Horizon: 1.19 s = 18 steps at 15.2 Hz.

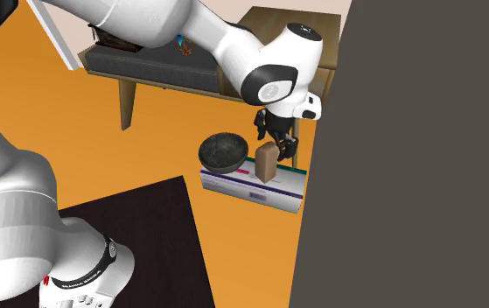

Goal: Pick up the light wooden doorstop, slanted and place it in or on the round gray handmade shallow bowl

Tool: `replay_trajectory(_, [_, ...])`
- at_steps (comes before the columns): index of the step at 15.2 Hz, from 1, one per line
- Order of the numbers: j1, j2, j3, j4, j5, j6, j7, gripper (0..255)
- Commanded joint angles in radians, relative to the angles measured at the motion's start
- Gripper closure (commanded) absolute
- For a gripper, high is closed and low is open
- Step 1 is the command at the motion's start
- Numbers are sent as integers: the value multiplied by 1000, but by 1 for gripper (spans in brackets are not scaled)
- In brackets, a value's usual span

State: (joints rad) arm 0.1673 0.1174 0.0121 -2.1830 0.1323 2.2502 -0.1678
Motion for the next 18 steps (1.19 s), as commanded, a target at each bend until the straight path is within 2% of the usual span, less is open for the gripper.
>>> replay_trajectory(1, [2,16,2,-8,3,25,0,0])
replay_trajectory(11, [3,29,3,-16,5,45,-2,0])
replay_trajectory(12, [3,29,3,-16,5,45,-2,255])
replay_trajectory(18, [3,29,4,-18,5,47,-1,255])
